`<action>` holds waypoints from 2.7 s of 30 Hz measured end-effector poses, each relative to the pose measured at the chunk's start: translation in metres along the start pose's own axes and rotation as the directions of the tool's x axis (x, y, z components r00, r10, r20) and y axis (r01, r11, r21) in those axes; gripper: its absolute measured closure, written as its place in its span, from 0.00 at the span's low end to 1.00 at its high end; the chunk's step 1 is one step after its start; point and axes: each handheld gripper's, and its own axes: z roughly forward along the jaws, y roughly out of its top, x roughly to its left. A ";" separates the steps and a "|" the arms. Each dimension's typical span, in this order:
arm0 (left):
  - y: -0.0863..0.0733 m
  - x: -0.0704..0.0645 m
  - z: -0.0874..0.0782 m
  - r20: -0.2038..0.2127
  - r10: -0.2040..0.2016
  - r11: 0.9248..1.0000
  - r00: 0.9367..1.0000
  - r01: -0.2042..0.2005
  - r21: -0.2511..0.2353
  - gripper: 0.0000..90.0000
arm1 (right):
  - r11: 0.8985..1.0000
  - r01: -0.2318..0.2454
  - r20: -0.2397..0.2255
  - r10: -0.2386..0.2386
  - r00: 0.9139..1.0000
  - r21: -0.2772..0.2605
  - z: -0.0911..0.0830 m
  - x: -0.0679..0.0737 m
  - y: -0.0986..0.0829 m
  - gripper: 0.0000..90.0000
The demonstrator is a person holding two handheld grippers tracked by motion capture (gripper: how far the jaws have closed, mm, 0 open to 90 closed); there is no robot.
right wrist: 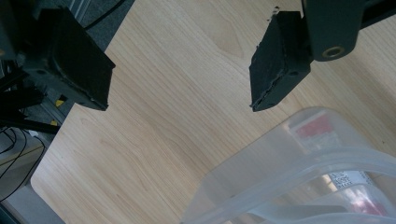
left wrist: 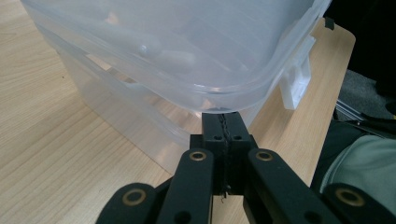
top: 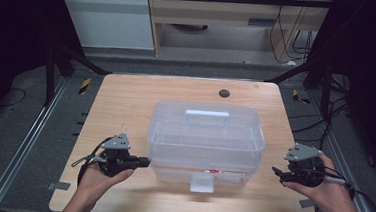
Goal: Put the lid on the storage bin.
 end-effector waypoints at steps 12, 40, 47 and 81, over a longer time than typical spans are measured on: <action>0.002 0.018 -0.027 -0.063 -0.010 1.000 0.998 0.008 -0.022 1.00 | 0.998 -0.057 0.038 0.056 0.998 0.020 0.018 -0.017 0.017 0.29; 0.009 0.148 0.026 -0.356 -0.093 0.991 0.930 0.122 0.059 1.00 | 0.965 -0.259 0.087 0.255 0.963 0.036 0.115 -0.079 0.031 0.14; -0.001 0.168 0.037 -0.394 -0.125 0.985 0.910 0.161 0.060 1.00 | 0.934 -0.355 0.073 0.351 0.933 0.043 0.142 -0.091 0.023 0.13; -0.022 0.195 0.082 -0.508 -0.188 0.977 0.840 0.215 -0.006 0.24 | 0.876 -0.482 0.035 0.482 0.875 0.006 0.192 -0.082 0.016 0.09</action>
